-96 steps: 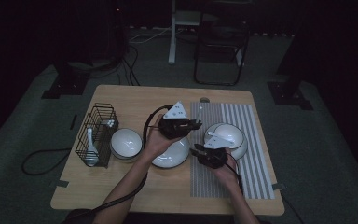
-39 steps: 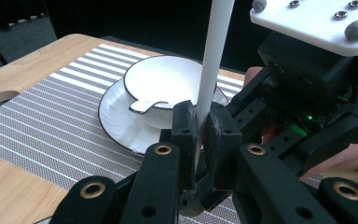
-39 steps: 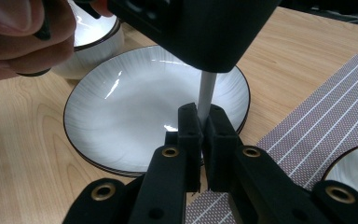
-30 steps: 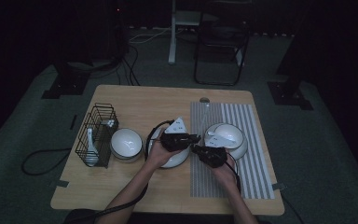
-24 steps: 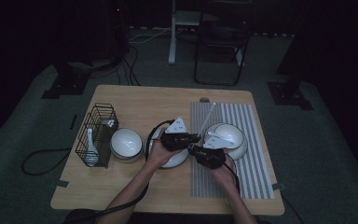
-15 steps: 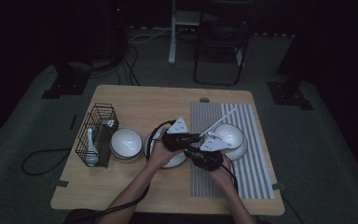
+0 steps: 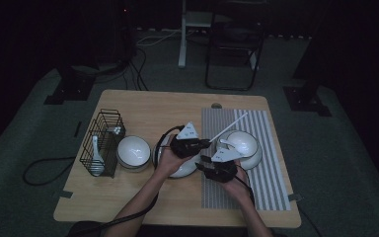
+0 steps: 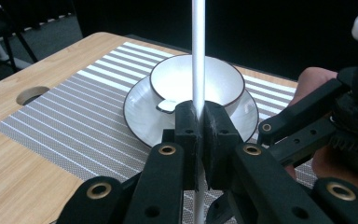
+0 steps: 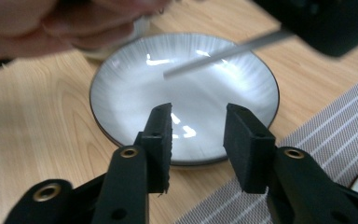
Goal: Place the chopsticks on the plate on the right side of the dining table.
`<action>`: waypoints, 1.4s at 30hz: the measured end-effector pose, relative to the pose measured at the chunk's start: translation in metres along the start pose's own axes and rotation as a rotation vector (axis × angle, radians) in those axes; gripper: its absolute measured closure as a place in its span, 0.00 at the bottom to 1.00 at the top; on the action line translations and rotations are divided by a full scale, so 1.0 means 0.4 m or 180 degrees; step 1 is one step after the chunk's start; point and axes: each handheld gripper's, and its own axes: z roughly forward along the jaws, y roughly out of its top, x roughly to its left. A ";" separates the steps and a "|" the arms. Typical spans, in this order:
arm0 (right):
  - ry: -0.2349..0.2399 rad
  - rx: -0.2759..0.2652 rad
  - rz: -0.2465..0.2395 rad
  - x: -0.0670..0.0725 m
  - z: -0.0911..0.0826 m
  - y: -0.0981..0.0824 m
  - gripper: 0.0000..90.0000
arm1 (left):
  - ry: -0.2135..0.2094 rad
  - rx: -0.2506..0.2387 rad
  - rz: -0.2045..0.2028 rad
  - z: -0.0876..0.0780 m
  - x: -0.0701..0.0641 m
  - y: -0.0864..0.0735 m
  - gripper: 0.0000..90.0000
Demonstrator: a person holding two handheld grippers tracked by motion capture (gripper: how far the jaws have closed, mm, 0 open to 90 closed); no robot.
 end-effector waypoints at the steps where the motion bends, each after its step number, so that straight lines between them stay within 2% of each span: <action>1: 0.0005 0.0019 -0.0001 0.000 0.000 -0.002 0.66 | 0.0016 0.0004 -0.0004 0.001 0.002 0.000 0.96; 8: 0.0018 0.0175 -0.0052 -0.001 -0.004 -0.021 0.60 | 0.0084 0.0041 -0.0028 0.006 0.014 0.004 0.96; 11: -0.0044 0.0255 -0.0131 0.001 -0.010 -0.030 0.59 | 0.0140 0.0092 -0.0028 0.009 0.018 0.005 0.96; 15: -0.0051 0.0312 -0.0156 -0.002 -0.022 -0.046 0.55 | 0.0184 0.0117 -0.0020 0.012 0.023 0.007 0.96; 20: -0.0135 0.0394 -0.0187 -0.009 -0.040 -0.069 0.50 | 0.0231 0.0125 -0.0024 0.017 0.030 0.013 0.96; 26: -0.0180 0.0486 -0.0230 -0.015 -0.060 -0.096 0.49 | 0.0275 0.0142 -0.0006 0.025 0.036 0.022 0.96; 33: -0.0205 0.0542 -0.0204 -0.021 -0.083 -0.131 0.48 | 0.0316 0.0162 -0.0023 0.035 0.048 0.027 0.96; 42: -0.0176 0.0528 -0.0117 -0.026 -0.095 -0.148 0.47 | 0.0371 0.0202 -0.0010 0.055 0.066 0.042 0.96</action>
